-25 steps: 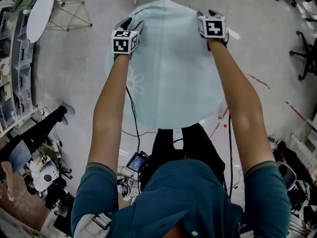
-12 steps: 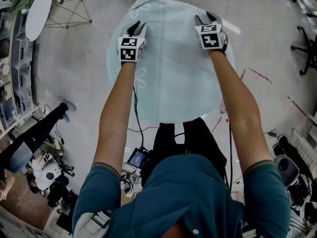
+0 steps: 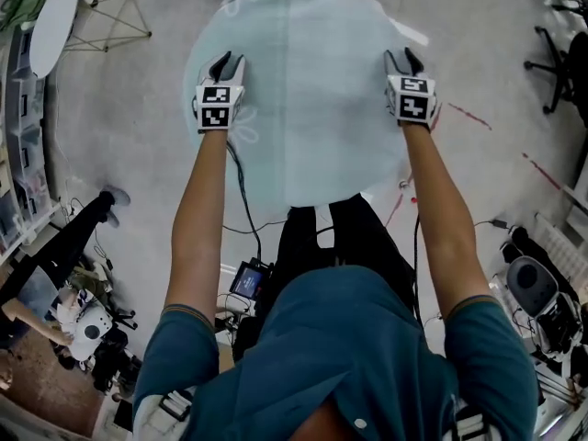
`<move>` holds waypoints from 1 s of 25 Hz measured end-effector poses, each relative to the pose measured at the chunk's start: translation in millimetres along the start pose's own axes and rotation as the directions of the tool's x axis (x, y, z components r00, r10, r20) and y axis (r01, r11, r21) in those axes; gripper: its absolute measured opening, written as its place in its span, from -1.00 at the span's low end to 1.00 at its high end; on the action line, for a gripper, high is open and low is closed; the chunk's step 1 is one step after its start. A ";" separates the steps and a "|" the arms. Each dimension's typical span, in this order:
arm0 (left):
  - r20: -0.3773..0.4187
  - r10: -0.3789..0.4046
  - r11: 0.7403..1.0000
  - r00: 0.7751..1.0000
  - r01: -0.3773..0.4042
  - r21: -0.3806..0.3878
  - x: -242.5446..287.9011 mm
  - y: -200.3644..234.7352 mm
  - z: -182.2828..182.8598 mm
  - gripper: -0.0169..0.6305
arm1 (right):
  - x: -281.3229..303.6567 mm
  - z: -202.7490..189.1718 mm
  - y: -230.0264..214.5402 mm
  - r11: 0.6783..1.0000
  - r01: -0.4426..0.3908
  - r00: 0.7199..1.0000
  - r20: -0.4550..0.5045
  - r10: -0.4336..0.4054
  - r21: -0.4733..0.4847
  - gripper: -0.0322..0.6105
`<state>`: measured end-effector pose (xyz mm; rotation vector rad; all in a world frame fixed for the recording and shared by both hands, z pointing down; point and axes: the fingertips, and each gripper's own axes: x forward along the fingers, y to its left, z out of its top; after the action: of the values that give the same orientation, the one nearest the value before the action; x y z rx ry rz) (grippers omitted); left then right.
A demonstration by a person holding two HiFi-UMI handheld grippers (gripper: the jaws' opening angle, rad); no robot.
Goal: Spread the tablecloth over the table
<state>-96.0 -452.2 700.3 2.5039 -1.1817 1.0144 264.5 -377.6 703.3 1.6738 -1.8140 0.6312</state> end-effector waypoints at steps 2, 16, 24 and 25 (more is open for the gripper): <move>0.010 -0.006 1.000 1.000 0.006 0.008 -1.7 -2.7 -2.1 -0.62 | -4.4 -4.9 3.8 0.999 -0.002 1.000 0.016 0.003 -0.032 -0.32; 0.008 0.009 0.999 1.000 -0.009 -0.047 -4.3 -29.7 4.0 -0.60 | -7.9 -7.1 -23.3 0.998 -0.004 1.000 0.017 0.005 -0.061 -0.33; 0.166 0.010 0.999 0.986 -0.017 0.042 -80.4 -26.0 81.6 -0.75 | -79.0 81.3 5.2 0.997 -0.024 0.985 0.167 0.035 -0.067 -0.40; 0.191 0.011 0.999 0.982 -0.020 0.049 -94.8 -24.1 92.6 -0.80 | -91.7 93.9 14.1 0.997 -0.030 0.982 0.186 0.044 -0.076 -0.49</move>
<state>-74.1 -419.0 571.6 2.6860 -1.2430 0.8328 244.6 -375.2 572.8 1.7028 -1.9784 0.4294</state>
